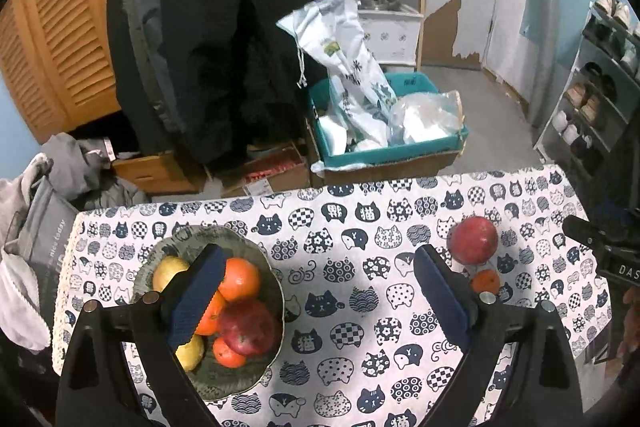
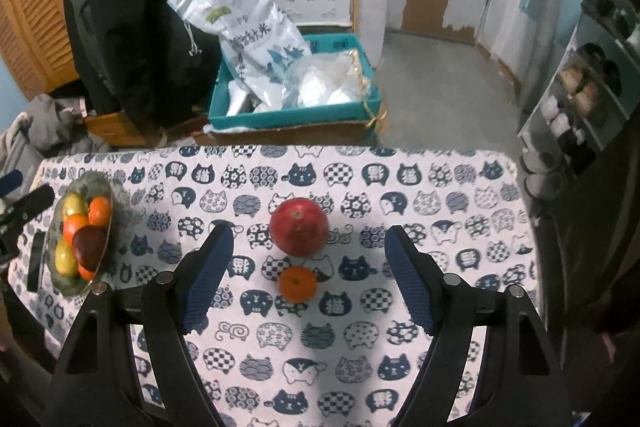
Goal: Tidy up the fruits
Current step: 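Move the right tool to the red apple while the left tool moves toward the mandarin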
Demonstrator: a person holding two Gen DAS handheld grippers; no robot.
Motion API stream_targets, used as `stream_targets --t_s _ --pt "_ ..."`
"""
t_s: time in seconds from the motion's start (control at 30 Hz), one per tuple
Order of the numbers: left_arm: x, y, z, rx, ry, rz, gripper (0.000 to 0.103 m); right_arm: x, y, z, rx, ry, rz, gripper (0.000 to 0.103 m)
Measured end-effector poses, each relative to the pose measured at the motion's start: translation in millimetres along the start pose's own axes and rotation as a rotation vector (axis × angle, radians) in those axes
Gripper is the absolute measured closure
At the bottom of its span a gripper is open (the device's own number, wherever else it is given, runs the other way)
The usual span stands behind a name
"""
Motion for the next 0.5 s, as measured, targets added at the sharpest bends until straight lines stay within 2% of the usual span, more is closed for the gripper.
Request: stream_targets --t_s 0.37,0.5 --pt "-6.4 68.7 -8.5 -0.006 -0.004 0.118 0.007 -8.8 96.8 3.5 -0.014 0.033 0.176 0.026" --pt "-11.2 96.6 -12.1 -0.032 -0.043 0.162 0.007 -15.6 128.7 5.6 -0.026 0.028 0.234 0.026"
Point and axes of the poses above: each gripper's, at about its wrist camera, not at the fingertips, and y roughly the way its jaws point, z to its left, x to its top, the point moved 5 cm from there along y, roughly the way its jaws point, and after that the axes turned 9 degrees about y, right-handed, at the moved point
